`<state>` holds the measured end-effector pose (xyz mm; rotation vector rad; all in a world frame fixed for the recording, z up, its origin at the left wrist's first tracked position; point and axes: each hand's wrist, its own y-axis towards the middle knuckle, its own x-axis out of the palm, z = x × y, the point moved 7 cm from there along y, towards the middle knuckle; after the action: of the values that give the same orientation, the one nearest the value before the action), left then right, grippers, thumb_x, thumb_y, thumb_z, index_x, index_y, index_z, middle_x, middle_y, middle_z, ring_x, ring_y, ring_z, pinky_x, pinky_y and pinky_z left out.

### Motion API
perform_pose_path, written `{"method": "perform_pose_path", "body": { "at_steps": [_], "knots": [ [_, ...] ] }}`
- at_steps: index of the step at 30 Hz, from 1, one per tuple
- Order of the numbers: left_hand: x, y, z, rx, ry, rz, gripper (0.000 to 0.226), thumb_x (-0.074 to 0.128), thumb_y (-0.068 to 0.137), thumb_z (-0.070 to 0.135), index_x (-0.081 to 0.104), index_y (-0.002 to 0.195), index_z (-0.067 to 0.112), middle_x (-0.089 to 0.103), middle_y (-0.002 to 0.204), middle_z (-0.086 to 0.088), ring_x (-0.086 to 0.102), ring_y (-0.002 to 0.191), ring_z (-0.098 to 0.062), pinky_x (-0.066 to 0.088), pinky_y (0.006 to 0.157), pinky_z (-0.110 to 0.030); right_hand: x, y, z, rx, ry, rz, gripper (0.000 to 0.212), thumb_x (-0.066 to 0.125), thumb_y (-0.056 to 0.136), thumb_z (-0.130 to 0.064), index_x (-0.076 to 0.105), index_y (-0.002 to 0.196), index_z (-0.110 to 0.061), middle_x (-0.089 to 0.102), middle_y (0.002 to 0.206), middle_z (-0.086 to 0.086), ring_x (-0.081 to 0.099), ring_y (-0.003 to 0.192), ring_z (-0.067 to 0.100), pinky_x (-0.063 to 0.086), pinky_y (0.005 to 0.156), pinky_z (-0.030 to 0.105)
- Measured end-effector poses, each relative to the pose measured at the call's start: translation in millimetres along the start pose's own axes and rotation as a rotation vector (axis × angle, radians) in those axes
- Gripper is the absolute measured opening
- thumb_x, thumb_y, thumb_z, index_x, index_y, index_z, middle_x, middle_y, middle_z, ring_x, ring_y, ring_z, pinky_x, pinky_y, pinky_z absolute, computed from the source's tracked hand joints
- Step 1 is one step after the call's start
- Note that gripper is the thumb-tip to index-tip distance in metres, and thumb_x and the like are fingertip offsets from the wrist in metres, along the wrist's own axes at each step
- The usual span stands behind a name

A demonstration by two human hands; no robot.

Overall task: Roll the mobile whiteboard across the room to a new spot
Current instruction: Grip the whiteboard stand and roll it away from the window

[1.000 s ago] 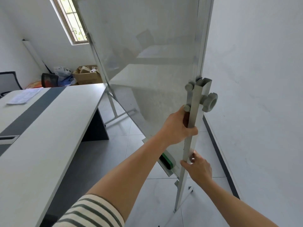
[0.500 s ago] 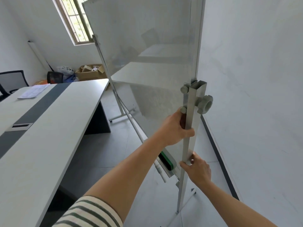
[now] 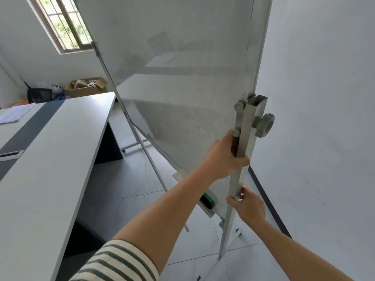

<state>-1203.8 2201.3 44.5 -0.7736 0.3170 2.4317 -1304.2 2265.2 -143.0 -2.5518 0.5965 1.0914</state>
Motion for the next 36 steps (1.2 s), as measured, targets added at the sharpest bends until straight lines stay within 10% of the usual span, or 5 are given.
{"method": "perform_pose_path", "body": {
  "at_steps": [17, 25, 29, 36],
  "knots": [
    [36.1, -146.6, 9.2, -0.114, -0.006, 0.046, 0.029, 0.068, 0.088, 0.029, 0.055, 0.112, 0.018, 0.066, 0.104, -0.004, 0.066, 0.092, -0.02, 0.057, 0.082, -0.032, -16.9, -119.4, 41.6, -0.118, -0.005, -0.058, 0.046, 0.067, 0.081, -0.048, 0.054, 0.112, -0.016, 0.064, 0.1, -0.002, 0.06, 0.085, 0.018, 0.041, 0.067, 0.025],
    [-30.8, -241.3, -112.2, -0.379, 0.03, 0.143, 0.022, 0.066, 0.09, 0.028, 0.057, 0.108, 0.02, 0.064, 0.094, 0.002, 0.062, 0.079, -0.013, 0.053, 0.071, -0.027, 46.2, -170.7, 80.7, 0.098, -0.368, -0.436, 0.039, 0.048, 0.09, -0.056, 0.056, 0.082, -0.019, 0.059, 0.079, -0.001, 0.057, 0.068, 0.015, 0.049, 0.071, 0.033],
    [-81.2, -291.7, -182.7, -0.478, 0.037, 0.179, 0.02, 0.065, 0.09, 0.026, 0.057, 0.108, 0.018, 0.062, 0.093, 0.001, 0.061, 0.079, -0.016, 0.05, 0.063, -0.023, 100.6, -187.7, 39.0, 0.037, -0.327, -0.478, 0.048, 0.05, 0.09, -0.051, 0.059, 0.122, -0.017, 0.066, 0.118, 0.002, 0.063, 0.102, 0.019, 0.047, 0.082, 0.031],
    [-182.8, -381.1, -296.0, -0.64, 0.053, 0.27, 0.019, 0.068, 0.089, 0.025, 0.059, 0.104, 0.018, 0.069, 0.091, -0.005, 0.066, 0.076, -0.016, 0.048, 0.063, -0.02, 195.8, -201.5, -91.8, -0.064, -0.052, -0.507, 0.04, 0.059, 0.088, -0.043, 0.061, 0.12, -0.02, 0.069, 0.109, -0.001, 0.065, 0.095, 0.014, 0.054, 0.087, 0.035]
  ]
}}
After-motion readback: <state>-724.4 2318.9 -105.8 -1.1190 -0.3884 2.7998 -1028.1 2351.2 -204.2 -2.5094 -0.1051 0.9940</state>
